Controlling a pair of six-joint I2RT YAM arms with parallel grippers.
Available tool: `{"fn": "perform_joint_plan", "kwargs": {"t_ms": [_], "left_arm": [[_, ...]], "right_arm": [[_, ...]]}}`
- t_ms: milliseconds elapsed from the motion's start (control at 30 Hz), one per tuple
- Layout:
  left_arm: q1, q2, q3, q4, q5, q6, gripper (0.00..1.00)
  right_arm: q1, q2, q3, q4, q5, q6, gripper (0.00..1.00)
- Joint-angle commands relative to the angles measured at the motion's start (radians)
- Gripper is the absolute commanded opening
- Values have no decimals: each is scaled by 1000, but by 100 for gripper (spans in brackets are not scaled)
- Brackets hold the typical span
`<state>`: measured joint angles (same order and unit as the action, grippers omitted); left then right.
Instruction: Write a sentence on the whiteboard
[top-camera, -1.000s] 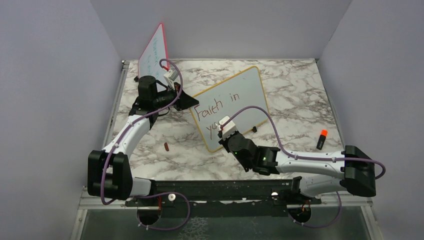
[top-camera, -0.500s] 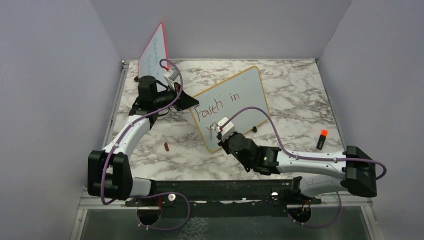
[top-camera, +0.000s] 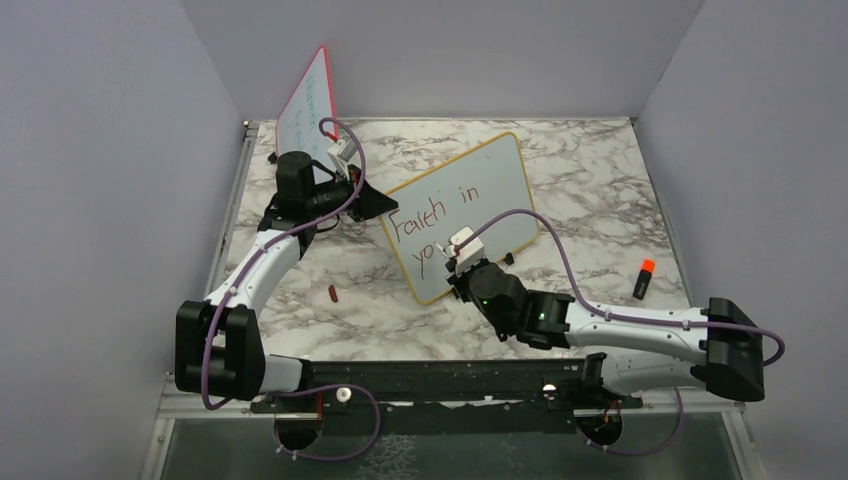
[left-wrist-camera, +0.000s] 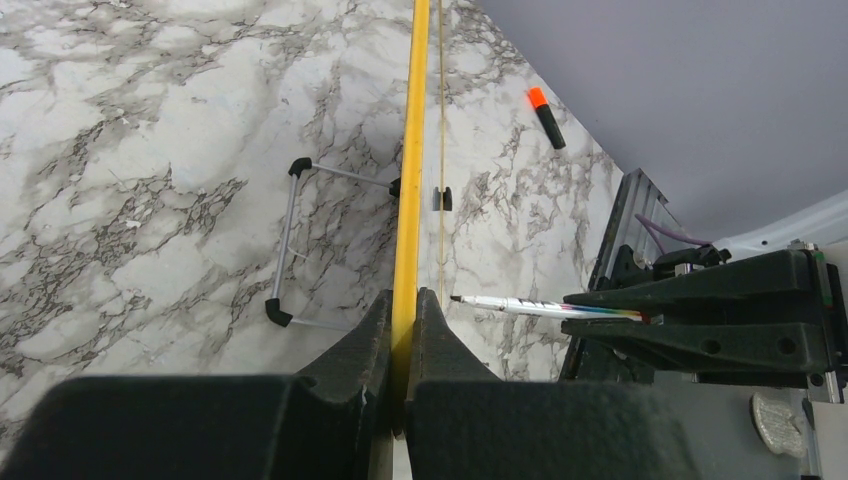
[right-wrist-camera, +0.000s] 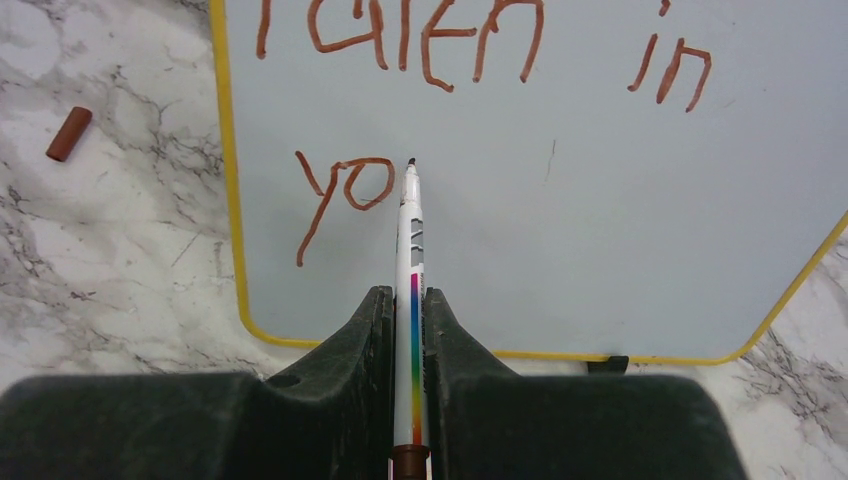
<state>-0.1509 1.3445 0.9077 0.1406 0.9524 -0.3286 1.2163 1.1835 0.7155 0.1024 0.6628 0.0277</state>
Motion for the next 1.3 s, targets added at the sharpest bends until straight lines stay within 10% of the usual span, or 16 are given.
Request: {"fn": "perform_joint_plan", "kwargs": {"t_ms": [0,1267], "left_arm": [[-19,19,-22,-70,-38,45,0],[-19,24,-18,-73,-31,45,0]], "right_arm": [[-15,3,-16,-3,42,20,1],[-24,26,-12,-31,-37,15,1]]}}
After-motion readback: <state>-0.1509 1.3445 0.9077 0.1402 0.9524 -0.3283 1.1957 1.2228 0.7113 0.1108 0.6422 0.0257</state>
